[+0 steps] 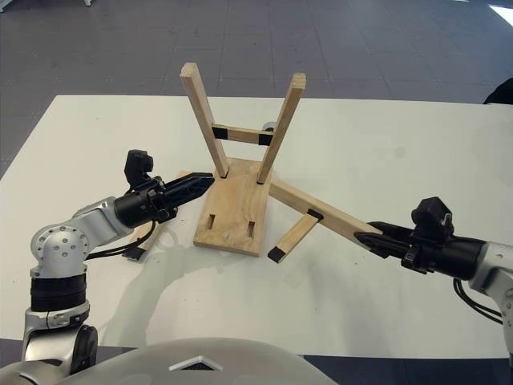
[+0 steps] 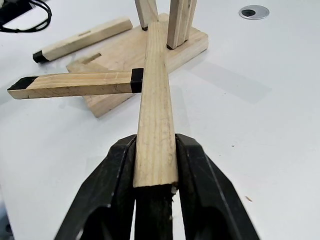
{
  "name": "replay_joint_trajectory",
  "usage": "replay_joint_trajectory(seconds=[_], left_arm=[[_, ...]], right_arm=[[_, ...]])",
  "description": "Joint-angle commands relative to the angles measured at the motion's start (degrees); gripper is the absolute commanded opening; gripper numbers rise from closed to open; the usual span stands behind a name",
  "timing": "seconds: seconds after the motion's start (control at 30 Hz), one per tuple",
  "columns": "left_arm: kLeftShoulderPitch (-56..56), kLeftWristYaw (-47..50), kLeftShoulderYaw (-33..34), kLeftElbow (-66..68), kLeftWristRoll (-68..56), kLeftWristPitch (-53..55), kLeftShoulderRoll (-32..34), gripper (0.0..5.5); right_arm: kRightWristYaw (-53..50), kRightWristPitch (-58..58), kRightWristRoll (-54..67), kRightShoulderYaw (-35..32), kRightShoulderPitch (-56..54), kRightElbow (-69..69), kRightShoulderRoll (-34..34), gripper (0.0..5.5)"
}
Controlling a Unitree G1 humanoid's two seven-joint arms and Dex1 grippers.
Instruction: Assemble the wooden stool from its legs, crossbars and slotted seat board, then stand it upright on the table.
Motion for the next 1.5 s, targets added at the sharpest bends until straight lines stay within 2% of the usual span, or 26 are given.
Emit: replay_joint_trajectory(seconds=[0.03, 0.23, 0.33, 0.63, 0.77, 1.03, 1.5], left_arm=[[-3.5, -1.28, 3.51, 2.89, 0.06, -1.52, 2.36, 2.61], [-8.28, -5.2, 8.62, 6.56, -2.6, -1.92, 5.64, 2.61], [-9.84, -4.97, 9.47, 6.84, -3.03, -1.82, 6.14, 2.61], [-8.8, -6.02, 5.95, 3.52, -7.23, 2.48, 4.47, 3.91], [-11.3, -6.05, 5.49, 2.84, -11.4, 3.54, 2.12, 4.37], [-15.8, -8.13, 3.83, 3.98, -13.94, 1.82, -2.01, 4.37], [-26.14, -12.6, 2.44, 8.78, -14.1, -1.01, -7.92, 4.37]], right_arm=[[1.25, 3.44, 7.47, -3.65, -3.26, 1.04, 0.89, 1.02], [-2.65, 9.83, 21.67, -3.82, -11.84, 1.28, 3.93, 1.02], [-10.14, 12.19, 31.04, -2.17, -17.33, 0.36, 8.39, 1.02], [-32.48, 10.25, 49.18, 5.94, -35.54, 5.0, 21.24, 1.01], [-39.26, 9.05, 55.72, 10.11, -39.97, 5.77, 26.71, 1.0], [-47.82, 6.68, 69.63, 16.98, -42.15, 5.94, 35.51, 1.0], [-45.25, 16.36, 70.87, 20.91, -37.18, 6.22, 41.83, 1.0]])
